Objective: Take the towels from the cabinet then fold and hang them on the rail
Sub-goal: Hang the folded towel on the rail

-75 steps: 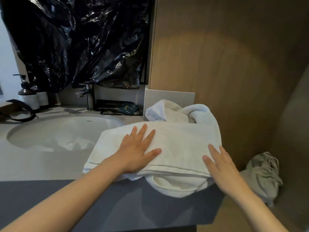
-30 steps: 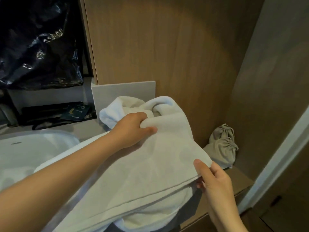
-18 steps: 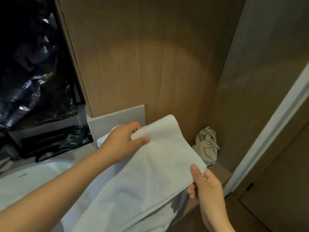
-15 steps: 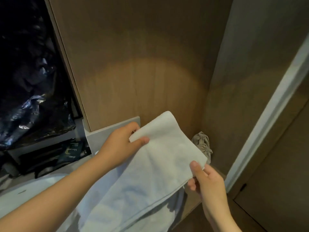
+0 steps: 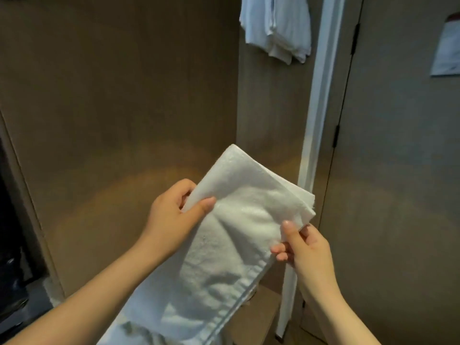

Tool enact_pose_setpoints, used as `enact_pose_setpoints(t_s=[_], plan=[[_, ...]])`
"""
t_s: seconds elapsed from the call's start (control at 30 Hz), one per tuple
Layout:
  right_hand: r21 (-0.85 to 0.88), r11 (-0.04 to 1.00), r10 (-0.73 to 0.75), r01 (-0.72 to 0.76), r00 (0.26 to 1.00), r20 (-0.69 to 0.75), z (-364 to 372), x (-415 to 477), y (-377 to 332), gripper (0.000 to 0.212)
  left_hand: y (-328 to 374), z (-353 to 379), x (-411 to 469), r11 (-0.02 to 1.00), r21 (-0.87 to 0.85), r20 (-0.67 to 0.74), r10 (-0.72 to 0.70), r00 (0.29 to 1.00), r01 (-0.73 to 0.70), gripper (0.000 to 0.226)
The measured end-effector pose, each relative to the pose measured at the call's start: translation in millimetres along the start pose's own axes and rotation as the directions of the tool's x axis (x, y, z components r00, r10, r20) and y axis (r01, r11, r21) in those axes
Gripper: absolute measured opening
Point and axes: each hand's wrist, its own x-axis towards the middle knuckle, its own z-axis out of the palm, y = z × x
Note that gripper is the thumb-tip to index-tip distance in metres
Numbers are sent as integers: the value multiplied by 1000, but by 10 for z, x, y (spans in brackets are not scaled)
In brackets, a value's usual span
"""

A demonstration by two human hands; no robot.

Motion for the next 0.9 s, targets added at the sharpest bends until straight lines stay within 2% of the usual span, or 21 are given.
enact_pose_setpoints(t_s=[0.1,0.2,0.3,0.47,0.6,0.77,0.9], plan=[[-77,976,-210,203,974,-90,-76,123,-316,9,148,61,165,988,-152,9,6,1000,-5,16],[-156,929,-357,336,923,-140,-169,257,-615,10,302,158,325,970,-240,6,37,999,-34,12],[-175,888,-455,425,868,-200,-264,412,-877,10,497,292,518,944,-320,-8,75,997,-74,13],[-180,849,-528,497,794,-301,-384,720,-1136,17,769,524,848,909,-406,-62,73,995,-92,11],[-180,802,-597,570,776,-204,-525,1084,-1261,18,902,758,1176,910,-364,-168,145,975,-198,31],[-170,769,-637,616,762,-119,-734,1701,-1321,8,923,1165,1625,911,-216,-197,311,930,-351,20],[-120,760,-649,639,756,-87,-859,2226,-1382,11,947,1446,2006,902,-139,-184,382,905,-409,27]])
